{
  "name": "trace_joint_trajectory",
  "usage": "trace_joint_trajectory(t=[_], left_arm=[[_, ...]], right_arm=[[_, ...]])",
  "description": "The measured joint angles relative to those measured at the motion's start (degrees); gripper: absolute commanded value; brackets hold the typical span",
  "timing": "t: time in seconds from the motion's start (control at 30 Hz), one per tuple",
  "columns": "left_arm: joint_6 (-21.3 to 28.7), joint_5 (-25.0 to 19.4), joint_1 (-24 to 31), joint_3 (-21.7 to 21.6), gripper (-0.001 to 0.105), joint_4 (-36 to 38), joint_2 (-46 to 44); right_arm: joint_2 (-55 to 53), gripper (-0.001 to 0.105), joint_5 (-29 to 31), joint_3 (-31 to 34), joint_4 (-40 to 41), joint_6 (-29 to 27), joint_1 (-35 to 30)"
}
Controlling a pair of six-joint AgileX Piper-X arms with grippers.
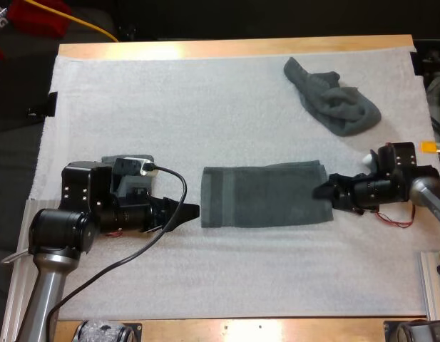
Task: Pick towel from pile, fold and stack
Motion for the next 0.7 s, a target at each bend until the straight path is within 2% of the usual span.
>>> trace_joint_trajectory(t=[0.23, 0.33, 0.6, 0.7], left_arm=[[0.0, 0.0, 0.0, 0.0, 0.063, 0.0, 0.0], [0.0, 0.0, 0.0, 0.0, 0.063, 0.0, 0.0], [0.0, 0.0, 0.0, 0.0, 0.063, 0.0, 0.0], [0.0, 0.0, 0.0, 0.0, 0.063, 0.5, 0.0]], right_arm=[[0.3, 0.064, 0.7, -0.3, -1.0, 1.2, 4.1], [0.4, 0.059, 0.8, -0.3, -1.3, 1.8, 4.8], [1.7, 0.001, 2.4, 0.1, 0.8, 3.8, 5.2], [1.2, 0.002, 5.1, 0.1, 2.5, 3.7, 5.6]])
